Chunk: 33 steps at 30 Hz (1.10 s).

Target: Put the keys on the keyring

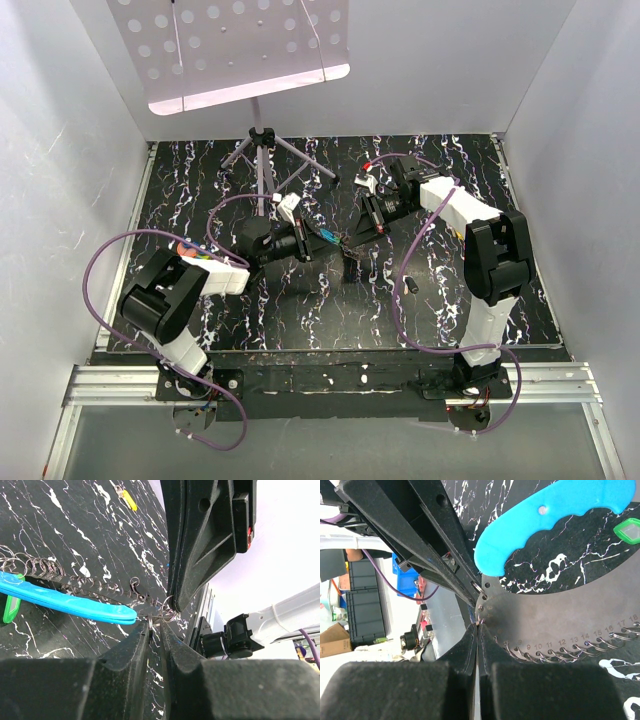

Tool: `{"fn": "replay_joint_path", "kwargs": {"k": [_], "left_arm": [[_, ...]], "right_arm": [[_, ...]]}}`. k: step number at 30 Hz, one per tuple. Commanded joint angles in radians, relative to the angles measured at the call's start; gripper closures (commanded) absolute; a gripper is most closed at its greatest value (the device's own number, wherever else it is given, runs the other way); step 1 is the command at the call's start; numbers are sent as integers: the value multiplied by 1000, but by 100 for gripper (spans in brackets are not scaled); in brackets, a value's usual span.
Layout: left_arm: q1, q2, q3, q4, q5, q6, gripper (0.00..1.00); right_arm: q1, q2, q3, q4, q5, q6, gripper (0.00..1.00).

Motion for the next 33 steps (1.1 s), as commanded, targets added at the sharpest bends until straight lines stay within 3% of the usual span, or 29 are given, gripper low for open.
{"fn": "replay_joint_path", "kwargs": {"k": [1,5,12,14,18,21,25,27,30,33], "left_arm": [[-2,16,30,11,-8,-14,89],[-2,22,37,5,1,-13,100],[-2,-35,31,-48,3,47,100],[-2,-85,45,-135,6,120,100],[-2,-245,143,-593,-6,446,100],[-2,-346,282,-948,3,781,100],[-6,-449,407,-1256,102,1178,100],[-12,-493,430,-1359,174,1367,100],[-35,-558,407,-1381,202,1530,100],[-48,-610,387,-1355,219,1580,100]], "right_arm": [[5,-34,33,0,-48,8,99],[5,-36,31,-2,-46,9,99],[5,-45,34,-14,-31,-9,99],[6,-54,56,-58,-16,-64,91],[3,-82,143,-216,69,-251,66],[2,-128,204,-299,106,-398,61],[5,-213,261,-324,116,-584,59],[9,-278,231,-250,83,-681,54],[14,-384,94,-84,-36,-811,33],[34,-303,196,-268,-202,-941,30]]}}
